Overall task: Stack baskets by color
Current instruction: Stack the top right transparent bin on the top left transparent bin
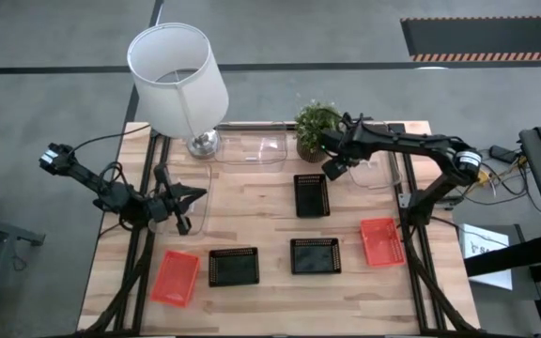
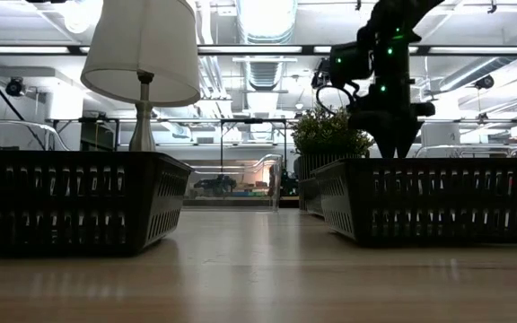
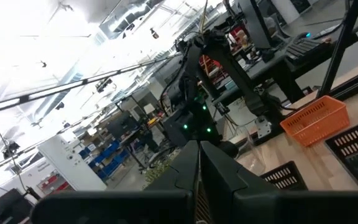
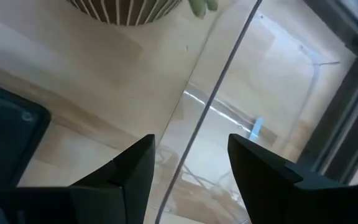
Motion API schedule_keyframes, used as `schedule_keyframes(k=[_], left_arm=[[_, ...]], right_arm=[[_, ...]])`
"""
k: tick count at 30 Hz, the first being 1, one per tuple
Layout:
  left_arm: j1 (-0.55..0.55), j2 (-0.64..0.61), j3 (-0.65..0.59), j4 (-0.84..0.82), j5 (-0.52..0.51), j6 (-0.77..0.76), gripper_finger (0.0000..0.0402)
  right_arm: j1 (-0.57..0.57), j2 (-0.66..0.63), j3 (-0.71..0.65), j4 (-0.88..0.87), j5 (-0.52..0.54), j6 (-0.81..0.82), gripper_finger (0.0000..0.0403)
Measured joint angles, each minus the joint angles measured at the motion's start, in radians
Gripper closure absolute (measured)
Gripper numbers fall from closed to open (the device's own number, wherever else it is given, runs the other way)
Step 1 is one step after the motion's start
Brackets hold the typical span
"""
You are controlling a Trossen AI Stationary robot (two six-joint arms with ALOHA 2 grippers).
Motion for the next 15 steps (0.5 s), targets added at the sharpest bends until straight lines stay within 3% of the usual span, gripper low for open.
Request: schedule_keyframes(k=[15], left_arm=[[0.000, -0.004, -0.005, -0.003, 0.000, 0.000, 0.0402]], right_arm=[[-0.001, 0.008, -0.129, 0.199, 0.001, 0.029, 0.0223]])
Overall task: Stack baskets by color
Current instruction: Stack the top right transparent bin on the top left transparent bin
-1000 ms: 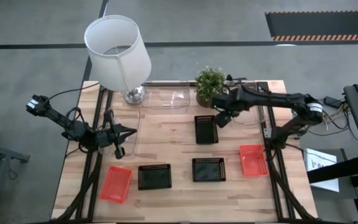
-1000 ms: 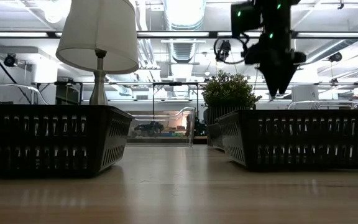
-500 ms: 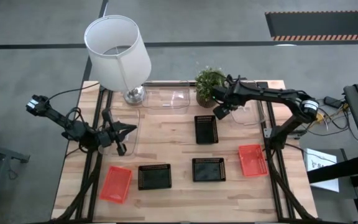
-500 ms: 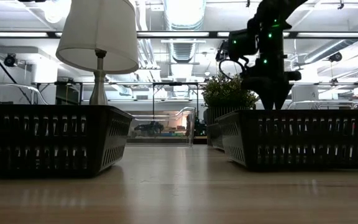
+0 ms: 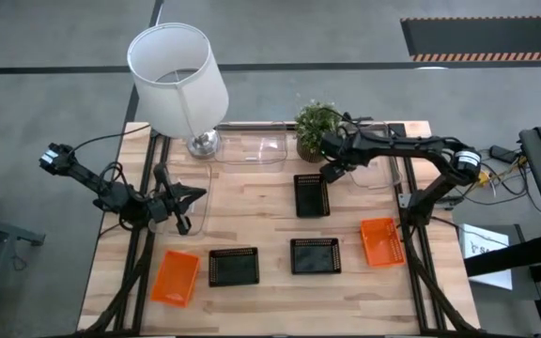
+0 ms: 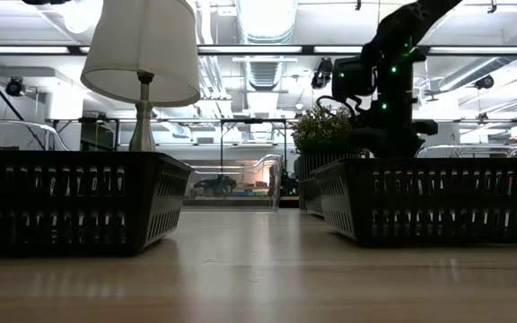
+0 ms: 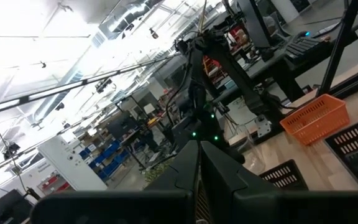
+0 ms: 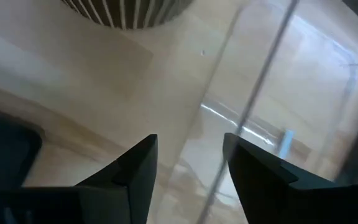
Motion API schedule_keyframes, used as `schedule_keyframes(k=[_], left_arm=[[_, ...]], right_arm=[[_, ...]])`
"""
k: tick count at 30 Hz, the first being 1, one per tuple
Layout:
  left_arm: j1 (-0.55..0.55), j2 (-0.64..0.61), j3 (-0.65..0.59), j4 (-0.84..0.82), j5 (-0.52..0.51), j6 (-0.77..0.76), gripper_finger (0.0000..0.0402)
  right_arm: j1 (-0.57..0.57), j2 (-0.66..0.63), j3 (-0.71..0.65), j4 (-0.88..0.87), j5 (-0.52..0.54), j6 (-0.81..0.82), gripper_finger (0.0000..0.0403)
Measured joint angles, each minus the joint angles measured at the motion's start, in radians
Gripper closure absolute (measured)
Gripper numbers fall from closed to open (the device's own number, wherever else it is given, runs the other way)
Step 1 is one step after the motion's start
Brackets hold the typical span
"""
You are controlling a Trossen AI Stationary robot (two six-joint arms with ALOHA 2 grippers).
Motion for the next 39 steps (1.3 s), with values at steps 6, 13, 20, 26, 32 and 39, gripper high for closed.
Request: schedule_keyframes(k=[6, 13, 20, 26, 32, 39], left_arm=[[0.000, 0.000, -0.001, 0.001, 0.000, -0.006, 0.0402], [0.000, 0.000, -0.002, 0.002, 0.000, -0.006, 0.0402], [0.000, 0.000, -0.003, 0.002, 0.000, -0.006, 0.0402], [0.000, 0.000, -0.006, 0.001, 0.001, -0.006, 0.0402], [0.000, 0.000, -0.006, 0.001, 0.001, -0.007, 0.0402], [0.000, 0.003, -0.005, 0.004, 0.001, -0.007, 0.0402]], right_arm=[[0.000, 0.000, -0.041, 0.073, 0.025, 0.072, 0.0269], [0.000, 0.000, -0.047, 0.076, 0.037, 0.124, 0.0348], [0.000, -0.006, -0.047, 0.071, 0.038, 0.140, 0.0390], [0.000, -0.025, -0.025, 0.044, 0.032, 0.142, 0.0393], [0.000, -0.058, 0.002, -0.020, 0.063, 0.139, 0.0394], [0.000, -0.091, 0.047, -0.116, 0.143, 0.123, 0.0394]])
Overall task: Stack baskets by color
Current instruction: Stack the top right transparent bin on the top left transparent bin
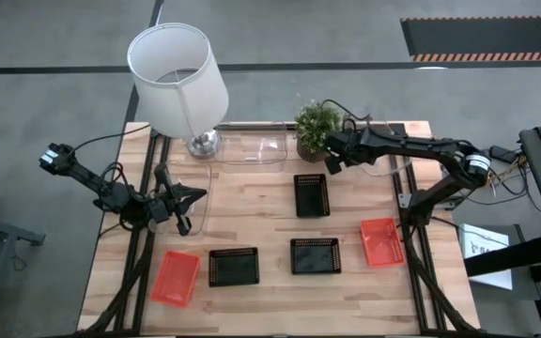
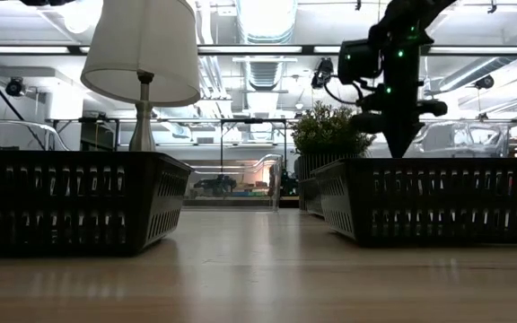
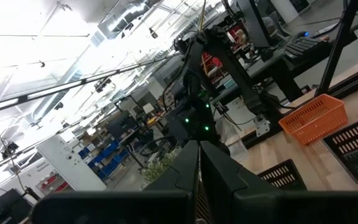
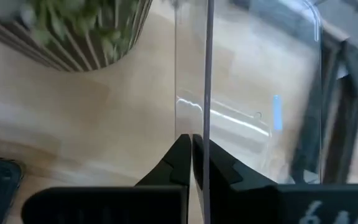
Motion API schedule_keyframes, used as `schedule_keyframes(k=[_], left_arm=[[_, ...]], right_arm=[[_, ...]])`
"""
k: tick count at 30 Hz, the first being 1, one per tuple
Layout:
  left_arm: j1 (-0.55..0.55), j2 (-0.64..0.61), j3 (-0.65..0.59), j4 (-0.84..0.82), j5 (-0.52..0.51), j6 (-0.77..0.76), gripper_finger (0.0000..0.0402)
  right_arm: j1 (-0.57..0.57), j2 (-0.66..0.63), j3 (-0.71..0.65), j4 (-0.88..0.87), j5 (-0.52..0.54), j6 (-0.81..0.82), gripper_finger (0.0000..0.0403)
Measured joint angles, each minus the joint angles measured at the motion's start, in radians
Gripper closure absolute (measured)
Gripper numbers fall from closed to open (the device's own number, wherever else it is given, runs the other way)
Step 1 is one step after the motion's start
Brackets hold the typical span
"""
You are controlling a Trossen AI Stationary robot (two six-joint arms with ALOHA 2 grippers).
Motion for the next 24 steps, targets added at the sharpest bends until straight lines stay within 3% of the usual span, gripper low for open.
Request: schedule_keyframes(k=[11, 24], left_arm=[[0.000, 0.033, 0.004, 0.032, 0.002, 0.000, 0.0402], [0.000, 0.055, 0.006, 0.064, 0.002, 0.001, 0.0402]], right_arm=[[-0.037, -0.058, 0.142, -0.111, 0.130, -0.142, 0.0394], [-0.198, -0.055, 0.368, -0.137, 0.168, -0.469, 0.0394]])
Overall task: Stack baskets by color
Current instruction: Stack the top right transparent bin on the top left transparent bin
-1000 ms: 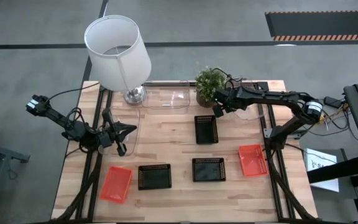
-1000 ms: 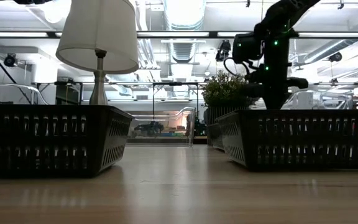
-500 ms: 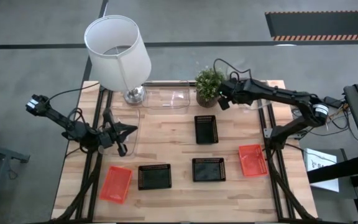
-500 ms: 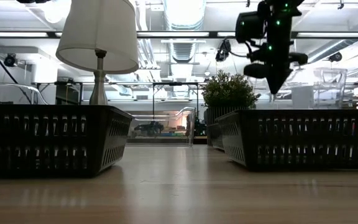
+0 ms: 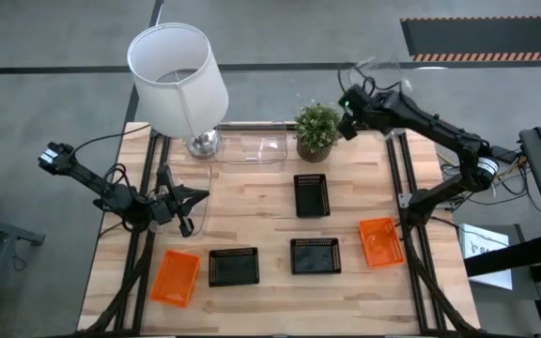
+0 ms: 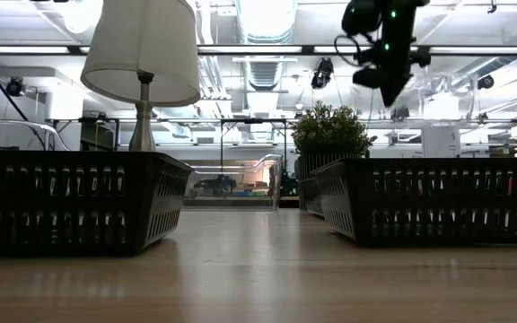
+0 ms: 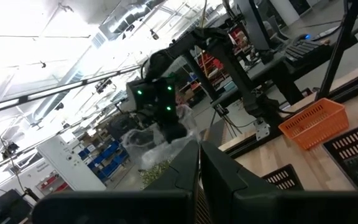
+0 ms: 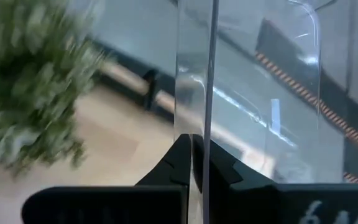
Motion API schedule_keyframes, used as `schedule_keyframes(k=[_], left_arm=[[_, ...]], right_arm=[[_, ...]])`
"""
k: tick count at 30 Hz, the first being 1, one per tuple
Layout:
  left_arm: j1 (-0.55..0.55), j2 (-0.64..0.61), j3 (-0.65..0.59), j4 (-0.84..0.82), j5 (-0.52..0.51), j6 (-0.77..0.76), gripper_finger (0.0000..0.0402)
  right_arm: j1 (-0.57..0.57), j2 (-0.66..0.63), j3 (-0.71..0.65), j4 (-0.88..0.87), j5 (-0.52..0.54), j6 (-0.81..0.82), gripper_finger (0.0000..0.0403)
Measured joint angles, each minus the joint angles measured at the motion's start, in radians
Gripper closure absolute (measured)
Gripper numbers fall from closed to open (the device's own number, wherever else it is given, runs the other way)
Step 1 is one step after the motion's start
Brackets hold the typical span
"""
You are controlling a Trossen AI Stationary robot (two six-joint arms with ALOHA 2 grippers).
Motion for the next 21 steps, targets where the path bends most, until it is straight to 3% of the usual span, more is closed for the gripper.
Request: schedule_keyframes(k=[10, 21], left_arm=[[0.000, 0.000, 0.000, 0.009, 0.000, 0.000, 0.0402], [0.000, 0.000, -0.001, 0.010, 0.000, 0.000, 0.0402]], right_arm=[[0.045, 0.013, 0.250, -0.048, 0.001, -0.258, 0.0394], [0.292, 0.036, 0.391, -0.072, -0.008, -0.328, 0.0394]])
